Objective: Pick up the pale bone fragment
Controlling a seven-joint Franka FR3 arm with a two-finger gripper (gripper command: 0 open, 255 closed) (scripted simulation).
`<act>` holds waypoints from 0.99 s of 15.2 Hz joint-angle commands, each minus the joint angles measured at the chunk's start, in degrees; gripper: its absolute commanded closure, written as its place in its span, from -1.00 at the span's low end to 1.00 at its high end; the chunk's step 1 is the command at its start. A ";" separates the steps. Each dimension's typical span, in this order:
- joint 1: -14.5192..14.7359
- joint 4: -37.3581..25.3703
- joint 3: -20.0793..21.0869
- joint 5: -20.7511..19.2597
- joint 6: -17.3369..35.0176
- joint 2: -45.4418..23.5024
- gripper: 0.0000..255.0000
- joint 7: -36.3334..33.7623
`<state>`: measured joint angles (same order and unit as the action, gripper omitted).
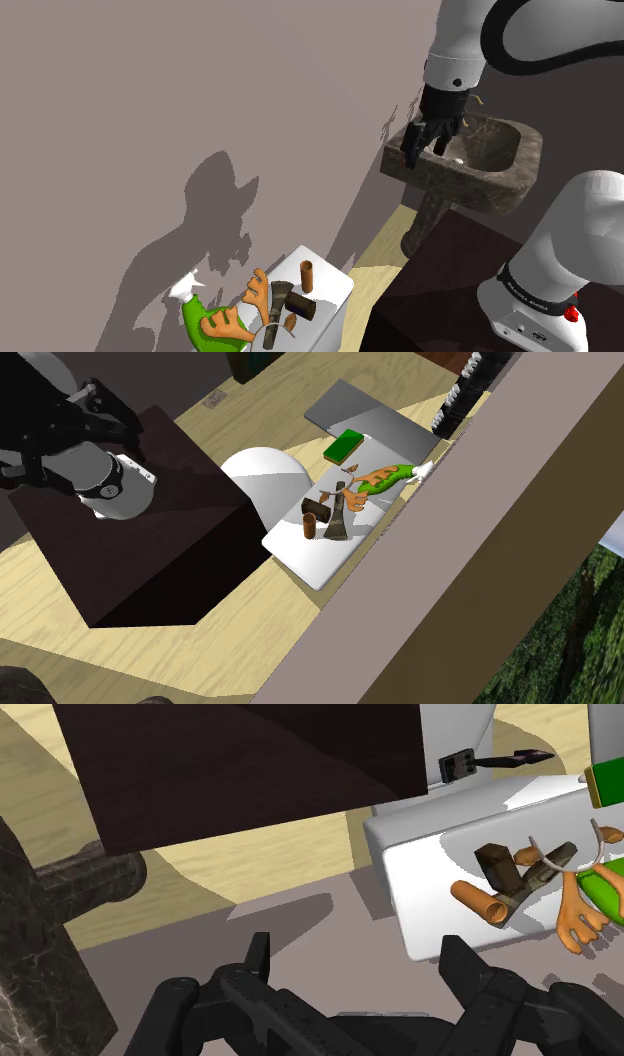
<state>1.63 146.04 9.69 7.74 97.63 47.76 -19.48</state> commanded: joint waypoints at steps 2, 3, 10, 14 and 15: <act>0.76 3.18 4.08 3.17 4.71 -0.74 -1.00 -5.52; 1.00 4.05 5.48 4.20 6.40 -1.30 -1.00 -7.28; 1.92 7.34 15.99 10.46 19.61 -9.17 -1.00 -19.70; 0.91 6.89 22.63 12.23 27.94 -16.63 -1.00 -27.22; 0.38 6.52 24.38 12.27 30.06 -18.80 -1.00 -29.24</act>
<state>2.44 152.88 32.45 19.83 125.67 30.84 -46.64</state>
